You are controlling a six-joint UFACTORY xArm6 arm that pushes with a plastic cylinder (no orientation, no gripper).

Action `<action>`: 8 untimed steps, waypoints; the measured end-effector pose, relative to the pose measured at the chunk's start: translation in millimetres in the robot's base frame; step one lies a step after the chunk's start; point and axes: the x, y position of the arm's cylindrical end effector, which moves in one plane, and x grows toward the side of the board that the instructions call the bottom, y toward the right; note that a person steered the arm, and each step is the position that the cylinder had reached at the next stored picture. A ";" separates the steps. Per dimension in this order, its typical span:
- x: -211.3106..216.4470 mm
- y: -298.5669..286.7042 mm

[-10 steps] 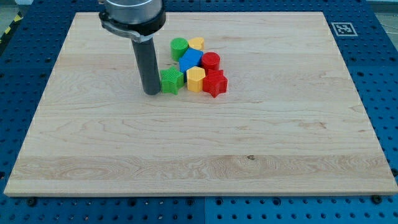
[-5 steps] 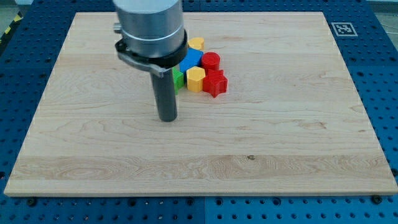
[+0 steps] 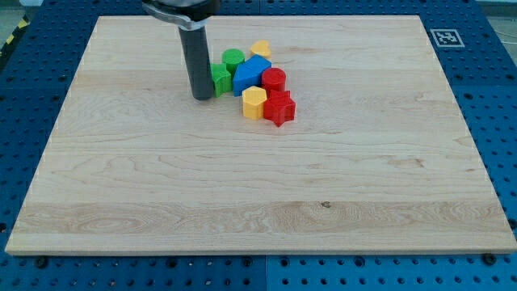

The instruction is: Adjust the group of blocks at the center of the board

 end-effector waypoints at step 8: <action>-83.9 44.7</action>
